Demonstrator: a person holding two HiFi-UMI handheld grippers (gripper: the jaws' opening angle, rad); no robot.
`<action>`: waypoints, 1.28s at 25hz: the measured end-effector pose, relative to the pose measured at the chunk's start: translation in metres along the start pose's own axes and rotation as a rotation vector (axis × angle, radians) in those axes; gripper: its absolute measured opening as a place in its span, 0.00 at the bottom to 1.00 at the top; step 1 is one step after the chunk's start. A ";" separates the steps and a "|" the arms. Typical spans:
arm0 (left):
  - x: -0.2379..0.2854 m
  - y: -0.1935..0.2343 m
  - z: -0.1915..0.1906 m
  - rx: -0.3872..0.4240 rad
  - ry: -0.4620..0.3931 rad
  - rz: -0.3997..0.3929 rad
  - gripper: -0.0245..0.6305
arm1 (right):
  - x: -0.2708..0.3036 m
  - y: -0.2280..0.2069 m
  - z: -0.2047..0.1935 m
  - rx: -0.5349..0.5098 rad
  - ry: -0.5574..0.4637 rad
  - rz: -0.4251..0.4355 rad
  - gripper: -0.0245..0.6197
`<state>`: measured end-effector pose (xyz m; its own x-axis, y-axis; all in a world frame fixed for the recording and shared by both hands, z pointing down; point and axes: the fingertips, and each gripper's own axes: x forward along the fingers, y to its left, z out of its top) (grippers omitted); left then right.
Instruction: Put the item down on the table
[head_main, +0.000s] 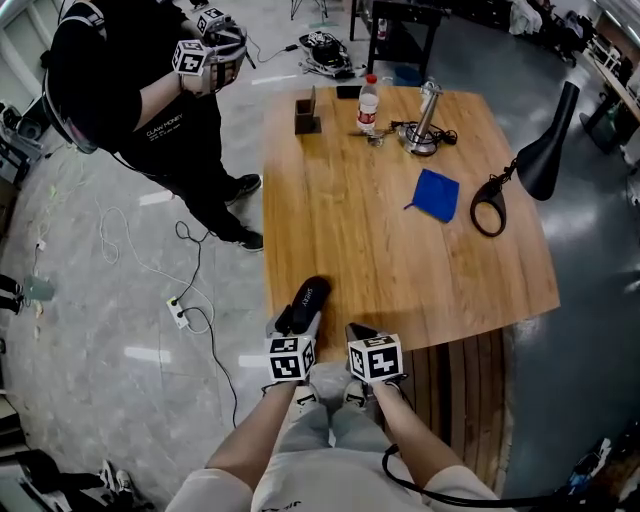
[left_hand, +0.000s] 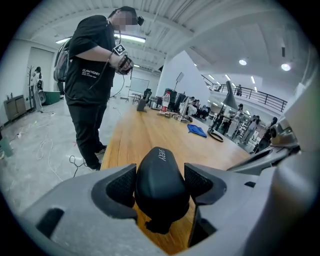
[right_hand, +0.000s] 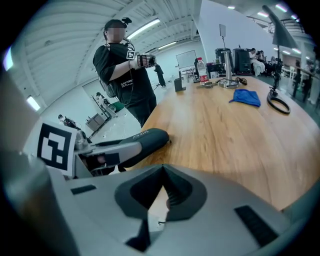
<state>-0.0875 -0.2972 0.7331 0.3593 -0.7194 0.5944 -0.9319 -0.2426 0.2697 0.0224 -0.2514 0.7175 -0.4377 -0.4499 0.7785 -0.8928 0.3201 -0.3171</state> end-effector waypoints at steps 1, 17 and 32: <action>0.003 0.001 -0.003 0.005 0.002 -0.003 0.51 | 0.002 0.000 0.000 0.006 0.001 0.001 0.04; 0.021 0.004 -0.042 -0.028 0.062 -0.001 0.51 | 0.019 0.000 -0.016 0.029 0.035 0.017 0.04; 0.004 0.000 -0.031 -0.033 0.049 -0.028 0.56 | 0.017 0.009 -0.019 0.009 0.050 0.031 0.04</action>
<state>-0.0843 -0.2801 0.7592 0.3882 -0.6798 0.6222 -0.9195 -0.2405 0.3109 0.0086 -0.2404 0.7376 -0.4595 -0.3972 0.7944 -0.8799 0.3255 -0.3462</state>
